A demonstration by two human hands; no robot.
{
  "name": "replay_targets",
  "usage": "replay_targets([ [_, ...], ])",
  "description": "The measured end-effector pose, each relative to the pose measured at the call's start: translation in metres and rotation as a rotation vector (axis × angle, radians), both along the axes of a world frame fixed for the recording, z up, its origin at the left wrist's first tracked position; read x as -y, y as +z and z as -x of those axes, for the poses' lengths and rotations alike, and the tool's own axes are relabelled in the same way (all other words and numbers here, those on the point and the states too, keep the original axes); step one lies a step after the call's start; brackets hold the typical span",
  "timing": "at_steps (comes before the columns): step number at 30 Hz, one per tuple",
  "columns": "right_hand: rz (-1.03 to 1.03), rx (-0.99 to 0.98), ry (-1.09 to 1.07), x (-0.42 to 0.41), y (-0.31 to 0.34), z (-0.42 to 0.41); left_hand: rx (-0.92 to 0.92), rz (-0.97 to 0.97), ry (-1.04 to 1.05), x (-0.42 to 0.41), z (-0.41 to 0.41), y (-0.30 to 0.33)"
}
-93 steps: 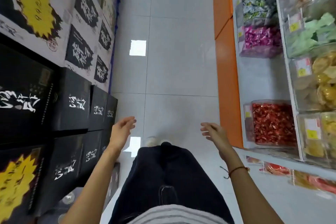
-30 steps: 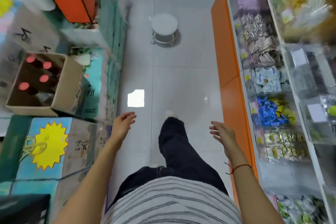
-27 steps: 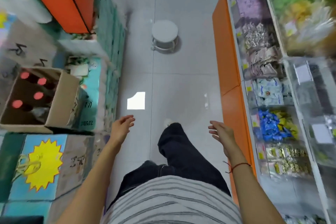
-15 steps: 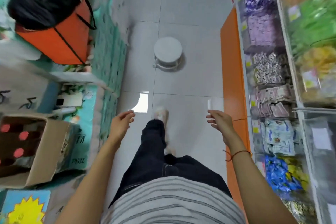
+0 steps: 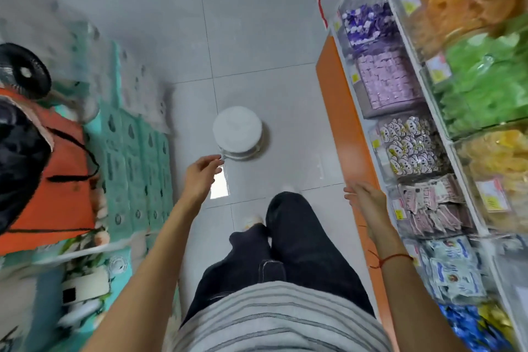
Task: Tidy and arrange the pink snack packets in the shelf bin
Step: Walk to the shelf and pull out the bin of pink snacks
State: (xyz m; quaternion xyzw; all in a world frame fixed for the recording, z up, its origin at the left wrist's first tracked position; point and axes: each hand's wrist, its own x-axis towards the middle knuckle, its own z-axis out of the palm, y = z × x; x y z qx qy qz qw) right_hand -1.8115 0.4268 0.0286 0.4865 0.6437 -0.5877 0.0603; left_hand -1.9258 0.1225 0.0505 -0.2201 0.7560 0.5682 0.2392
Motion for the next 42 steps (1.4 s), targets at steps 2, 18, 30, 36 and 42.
replay_targets([
  [2,-0.011,0.006,-0.049,-0.018,-0.001,0.031,0.002,-0.004,-0.043,-0.021,0.040,-0.001],
  [18,-0.014,0.038,0.092,-0.173,0.000,0.267,-0.072,0.096,-0.525,-0.219,0.309,0.007],
  [30,-0.269,0.409,0.032,-0.248,-0.099,0.339,-0.215,0.395,-1.440,-0.458,0.475,-0.107],
  [36,-0.567,0.639,-0.183,-0.263,-0.220,0.336,-0.349,0.452,-1.590,-0.524,0.478,-0.240],
  [42,-0.735,0.714,-0.391,-0.272,-0.308,0.315,-0.564,0.035,-1.515,-0.532,0.463,-0.346],
])
